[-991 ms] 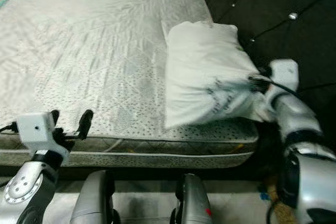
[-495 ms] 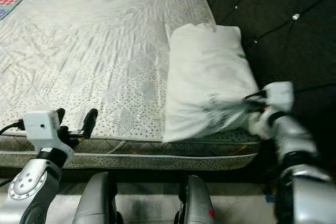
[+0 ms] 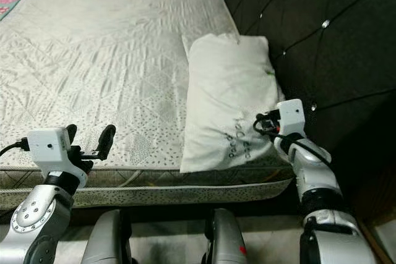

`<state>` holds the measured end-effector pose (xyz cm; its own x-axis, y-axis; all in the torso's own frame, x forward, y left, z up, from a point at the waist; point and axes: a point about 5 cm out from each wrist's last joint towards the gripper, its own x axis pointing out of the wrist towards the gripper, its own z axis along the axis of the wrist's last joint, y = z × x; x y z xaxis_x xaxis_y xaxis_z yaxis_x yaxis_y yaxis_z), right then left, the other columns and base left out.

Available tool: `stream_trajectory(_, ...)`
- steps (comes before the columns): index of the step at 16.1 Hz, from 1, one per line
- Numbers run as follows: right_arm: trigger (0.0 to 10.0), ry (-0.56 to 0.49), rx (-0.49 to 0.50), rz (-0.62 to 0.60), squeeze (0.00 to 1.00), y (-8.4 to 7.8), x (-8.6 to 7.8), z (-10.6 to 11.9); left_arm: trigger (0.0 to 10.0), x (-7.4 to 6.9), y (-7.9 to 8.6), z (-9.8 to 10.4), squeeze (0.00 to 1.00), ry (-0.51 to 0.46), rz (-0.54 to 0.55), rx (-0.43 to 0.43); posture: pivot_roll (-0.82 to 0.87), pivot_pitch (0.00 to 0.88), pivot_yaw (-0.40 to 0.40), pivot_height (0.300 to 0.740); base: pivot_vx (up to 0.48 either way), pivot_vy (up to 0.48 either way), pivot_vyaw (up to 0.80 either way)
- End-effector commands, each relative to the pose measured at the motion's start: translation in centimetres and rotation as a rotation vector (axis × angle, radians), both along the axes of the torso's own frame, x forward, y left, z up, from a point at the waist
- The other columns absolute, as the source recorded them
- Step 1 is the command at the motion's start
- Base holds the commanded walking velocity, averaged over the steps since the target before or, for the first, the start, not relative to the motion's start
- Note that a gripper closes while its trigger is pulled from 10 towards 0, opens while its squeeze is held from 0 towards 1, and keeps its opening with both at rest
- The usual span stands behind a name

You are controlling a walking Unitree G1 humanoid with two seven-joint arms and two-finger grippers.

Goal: Clean up the room

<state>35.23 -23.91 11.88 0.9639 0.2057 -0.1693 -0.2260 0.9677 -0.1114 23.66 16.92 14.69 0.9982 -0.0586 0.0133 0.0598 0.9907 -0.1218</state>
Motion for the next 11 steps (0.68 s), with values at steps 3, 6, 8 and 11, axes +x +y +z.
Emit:
stream_trajectory(3,10.0,-0.078,0.015,-0.033,1.00,0.7,-0.7,1.2,10.0,0.0,0.1,-0.1,0.00,-0.004,0.011,0.002,0.00,0.014,-0.085,0.579,0.000,0.000,0.00)
stream_trajectory(6,10.0,-0.062,0.083,0.058,1.00,3.8,-2.6,0.4,10.0,0.1,0.0,-0.1,0.00,-0.006,0.008,0.001,0.00,0.008,-0.083,0.579,0.000,0.000,0.00)
stream_trajectory(8,10.0,0.017,0.094,0.070,1.00,4.5,-3.7,-1.2,10.0,0.1,0.0,-0.2,0.00,-0.002,0.007,-0.002,0.00,0.002,-0.085,0.579,0.000,0.000,0.00)
stream_trajectory(11,10.0,0.165,0.092,0.086,1.00,5.8,-5.2,-3.2,10.0,0.0,0.2,-0.6,0.00,0.017,0.026,0.000,0.00,0.000,-0.090,0.579,0.000,0.000,0.00)
